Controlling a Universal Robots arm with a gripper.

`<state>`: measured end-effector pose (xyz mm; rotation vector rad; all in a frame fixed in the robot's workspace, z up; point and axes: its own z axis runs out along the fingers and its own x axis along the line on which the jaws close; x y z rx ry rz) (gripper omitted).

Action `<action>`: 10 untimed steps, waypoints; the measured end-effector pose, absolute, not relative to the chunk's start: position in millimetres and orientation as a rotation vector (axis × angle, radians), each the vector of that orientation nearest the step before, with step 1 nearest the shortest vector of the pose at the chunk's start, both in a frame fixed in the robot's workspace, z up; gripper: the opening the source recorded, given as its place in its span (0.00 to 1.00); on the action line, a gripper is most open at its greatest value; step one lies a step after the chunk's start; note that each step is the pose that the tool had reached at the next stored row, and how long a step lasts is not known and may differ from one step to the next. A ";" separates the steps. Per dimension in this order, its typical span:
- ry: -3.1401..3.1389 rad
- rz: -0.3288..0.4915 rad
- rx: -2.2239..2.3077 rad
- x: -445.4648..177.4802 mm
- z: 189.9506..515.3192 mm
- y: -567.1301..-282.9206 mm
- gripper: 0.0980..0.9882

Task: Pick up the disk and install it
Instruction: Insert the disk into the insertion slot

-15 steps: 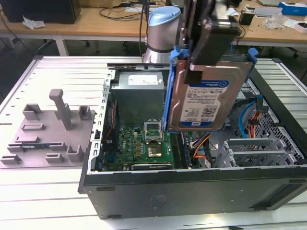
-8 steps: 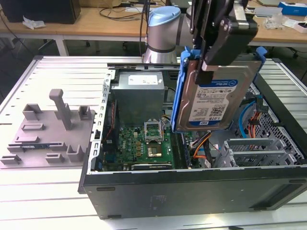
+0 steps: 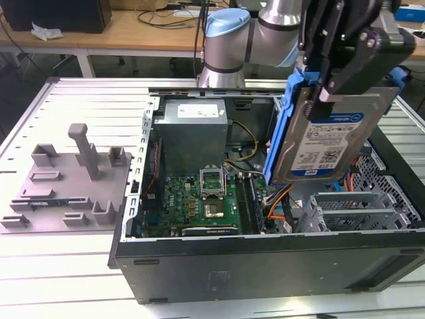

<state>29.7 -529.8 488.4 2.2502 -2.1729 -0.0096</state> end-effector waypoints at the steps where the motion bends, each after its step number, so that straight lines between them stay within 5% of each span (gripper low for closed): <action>1: -2.174 -0.011 2.251 32.5 488.4 -530.6 0.30; 10: -2.174 -0.013 2.252 36.9 488.2 -531.1 0.30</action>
